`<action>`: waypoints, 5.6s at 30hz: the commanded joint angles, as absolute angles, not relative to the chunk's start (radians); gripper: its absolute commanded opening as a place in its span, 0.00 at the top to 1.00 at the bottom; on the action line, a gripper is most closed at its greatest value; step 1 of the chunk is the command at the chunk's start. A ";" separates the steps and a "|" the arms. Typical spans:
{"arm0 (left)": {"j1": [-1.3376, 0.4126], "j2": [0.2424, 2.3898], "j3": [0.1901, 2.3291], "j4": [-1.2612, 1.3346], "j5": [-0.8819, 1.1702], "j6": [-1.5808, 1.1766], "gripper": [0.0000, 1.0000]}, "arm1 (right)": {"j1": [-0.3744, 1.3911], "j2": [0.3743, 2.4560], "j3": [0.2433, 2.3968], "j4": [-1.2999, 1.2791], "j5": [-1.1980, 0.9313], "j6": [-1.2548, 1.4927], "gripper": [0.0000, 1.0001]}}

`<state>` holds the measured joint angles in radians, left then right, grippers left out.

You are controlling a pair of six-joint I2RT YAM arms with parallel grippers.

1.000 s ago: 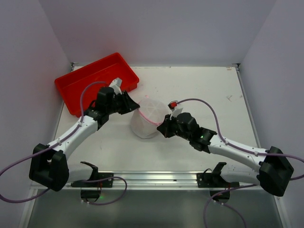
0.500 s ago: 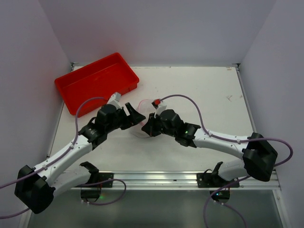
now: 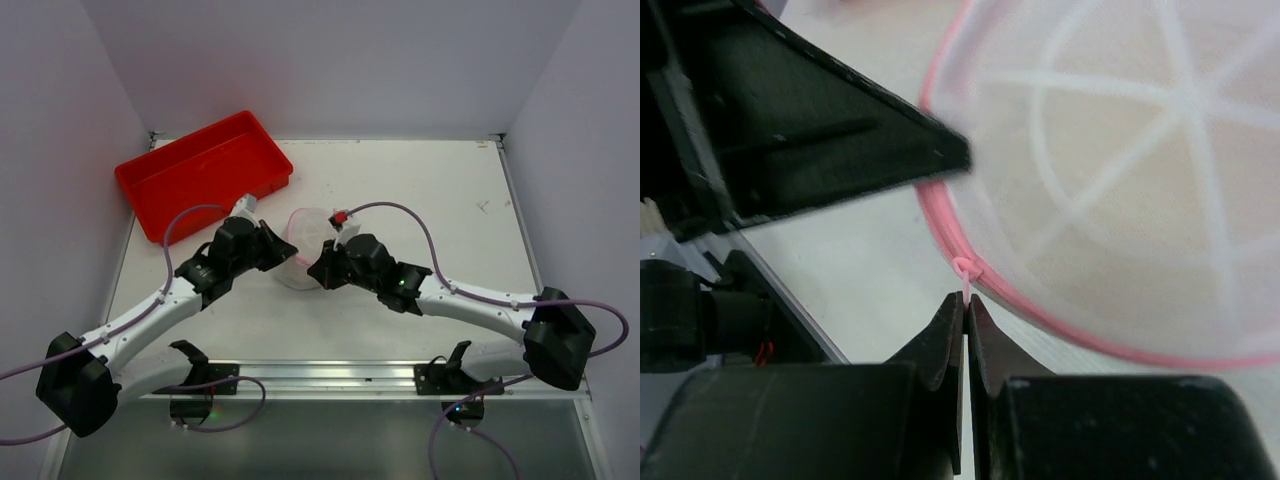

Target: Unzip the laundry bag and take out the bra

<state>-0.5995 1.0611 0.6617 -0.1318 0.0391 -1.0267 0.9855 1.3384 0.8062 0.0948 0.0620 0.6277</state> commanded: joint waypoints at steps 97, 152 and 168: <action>-0.784 0.934 0.515 -0.115 -0.339 -1.045 0.39 | 0.900 1.495 1.123 -0.299 0.170 0.235 0.15; -0.746 1.100 0.347 0.092 -0.313 -1.042 1.00 | 1.034 1.643 1.282 -0.299 0.521 0.164 0.02; -0.746 1.098 0.316 0.081 -0.322 -1.063 1.00 | 0.858 1.499 1.122 -0.301 0.680 0.173 0.02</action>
